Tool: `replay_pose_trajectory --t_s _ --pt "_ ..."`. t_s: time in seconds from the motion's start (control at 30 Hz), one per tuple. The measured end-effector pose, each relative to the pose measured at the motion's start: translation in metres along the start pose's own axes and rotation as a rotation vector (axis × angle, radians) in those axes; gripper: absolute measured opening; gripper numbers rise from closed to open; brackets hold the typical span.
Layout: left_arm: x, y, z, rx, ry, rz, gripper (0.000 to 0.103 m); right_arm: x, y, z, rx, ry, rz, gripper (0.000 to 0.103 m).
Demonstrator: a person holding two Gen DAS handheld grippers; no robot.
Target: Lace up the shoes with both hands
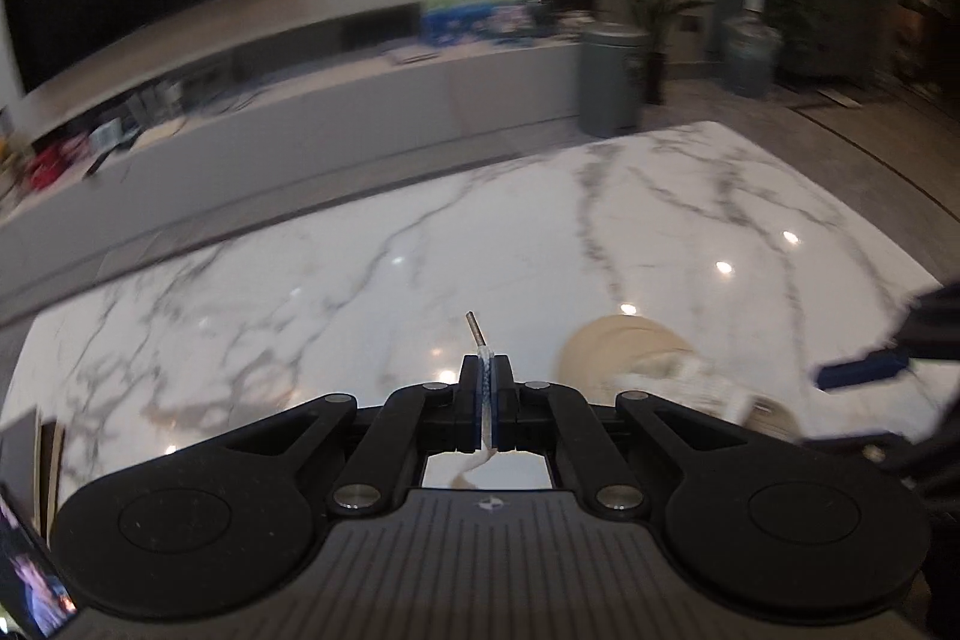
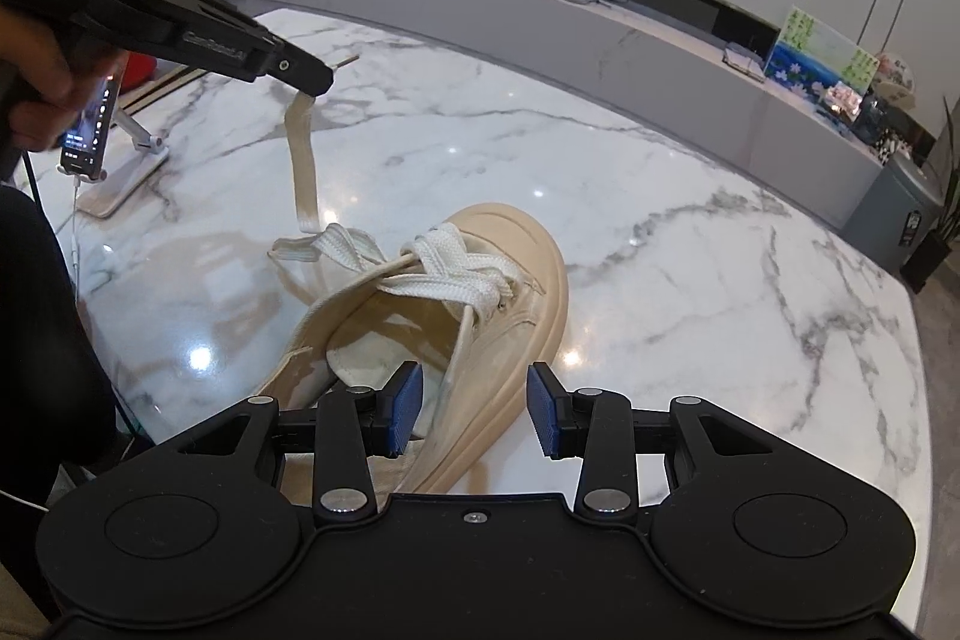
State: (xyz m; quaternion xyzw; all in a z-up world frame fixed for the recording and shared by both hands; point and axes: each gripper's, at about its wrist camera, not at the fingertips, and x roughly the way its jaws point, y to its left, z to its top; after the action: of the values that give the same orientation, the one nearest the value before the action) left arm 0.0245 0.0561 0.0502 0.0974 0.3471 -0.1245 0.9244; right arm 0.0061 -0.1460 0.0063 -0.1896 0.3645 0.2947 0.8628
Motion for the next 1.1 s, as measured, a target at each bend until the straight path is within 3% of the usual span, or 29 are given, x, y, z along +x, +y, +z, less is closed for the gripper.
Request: replay_pose_trajectory --t_s 0.17,0.43,0.6,0.67,0.93,1.0,1.1 --pt "-0.015 -0.029 0.004 0.172 -0.006 -0.055 0.001 -0.009 -0.004 -0.004 0.024 -0.019 0.008 0.036" --pt "-0.019 -0.063 0.010 0.344 0.009 -0.124 0.002 -0.015 -0.005 -0.008 0.039 -0.039 0.030 0.035" --pt "-0.014 -0.087 0.004 0.457 0.047 -0.190 0.002 -0.016 -0.008 -0.009 0.061 -0.064 0.051 0.022" --pt "-0.010 -0.095 0.000 0.499 0.064 -0.207 0.002 -0.016 -0.010 -0.009 0.069 -0.074 0.055 0.012" --pt "0.014 -0.106 -0.005 0.551 0.110 -0.246 0.002 -0.003 -0.012 -0.008 0.089 -0.074 0.089 0.011" --pt "0.020 -0.107 -0.006 0.557 0.126 -0.255 0.002 -0.001 -0.013 -0.008 0.093 -0.073 0.093 0.005" --pt "0.024 -0.108 -0.006 0.572 0.137 -0.260 0.002 0.001 -0.016 -0.008 0.104 -0.078 0.103 0.003"
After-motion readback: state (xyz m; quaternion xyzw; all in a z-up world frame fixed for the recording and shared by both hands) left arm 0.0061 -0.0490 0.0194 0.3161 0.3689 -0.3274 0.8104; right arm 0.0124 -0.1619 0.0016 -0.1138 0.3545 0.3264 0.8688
